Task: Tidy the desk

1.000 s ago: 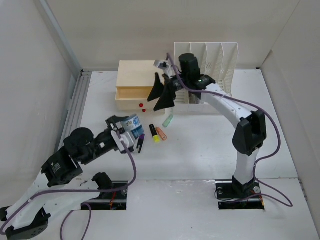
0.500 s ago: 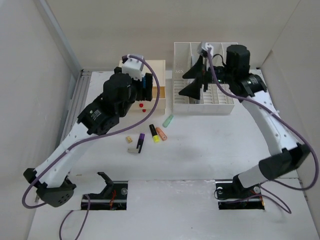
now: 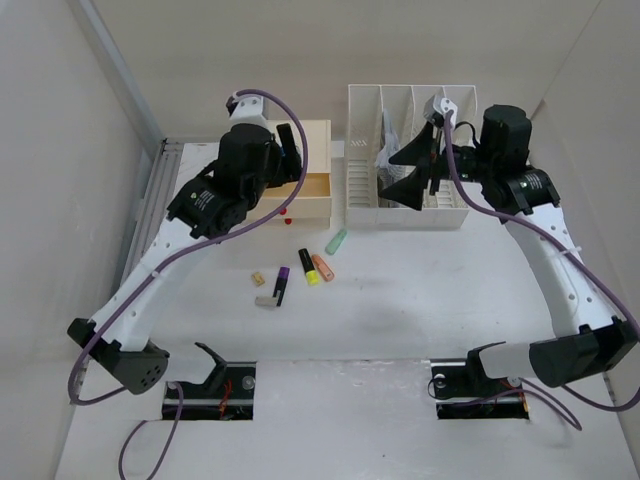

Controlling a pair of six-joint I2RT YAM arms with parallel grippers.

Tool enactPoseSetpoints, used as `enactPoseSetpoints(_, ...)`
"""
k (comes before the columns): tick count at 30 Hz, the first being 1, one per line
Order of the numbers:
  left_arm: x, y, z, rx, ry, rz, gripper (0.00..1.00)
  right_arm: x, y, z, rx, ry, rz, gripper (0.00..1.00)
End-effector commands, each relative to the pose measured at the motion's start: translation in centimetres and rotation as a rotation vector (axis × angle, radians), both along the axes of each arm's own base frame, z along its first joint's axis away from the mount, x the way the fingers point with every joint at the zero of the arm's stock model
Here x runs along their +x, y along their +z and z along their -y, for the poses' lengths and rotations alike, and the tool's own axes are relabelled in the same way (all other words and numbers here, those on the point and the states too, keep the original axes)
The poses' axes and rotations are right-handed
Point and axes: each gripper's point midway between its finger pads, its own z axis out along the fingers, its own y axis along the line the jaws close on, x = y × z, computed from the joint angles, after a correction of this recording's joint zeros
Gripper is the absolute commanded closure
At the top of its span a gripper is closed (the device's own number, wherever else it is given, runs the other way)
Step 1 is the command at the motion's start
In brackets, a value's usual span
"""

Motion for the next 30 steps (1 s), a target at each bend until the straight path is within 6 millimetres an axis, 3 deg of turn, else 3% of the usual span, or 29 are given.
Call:
enactPoseSetpoints(1, 1.0, -0.8, -0.5, -0.057, 0.043, -0.010, 1.00, -1.4, 1.8, 0.1, 0.036, 0.038, 0.071, 0.00)
enactPoseSetpoints(4, 2.3, -2.0, -1.6, -0.049, 0.086, -0.021, 1.00, -1.6, 1.9, 0.0, 0.039, 0.051, 0.071, 0.00)
enactPoseSetpoints(7, 3.2, -2.4, -1.5, -0.041, 0.076, -0.021, 1.00, -1.6, 1.6, -0.1, 0.040, 0.069, 0.059, 0.00)
enactPoseSetpoints(15, 5.3, -5.9, -1.2, 0.020, 0.088, -0.081, 1.00, -1.6, 1.6, -0.1, 0.040, 0.069, 0.059, 0.00)
enactPoseSetpoints(30, 4.8, -8.9, -1.2, 0.073, 0.065, -0.150, 1.00, -1.6, 0.9, -0.4, 0.048, 0.095, 0.020, 0.00)
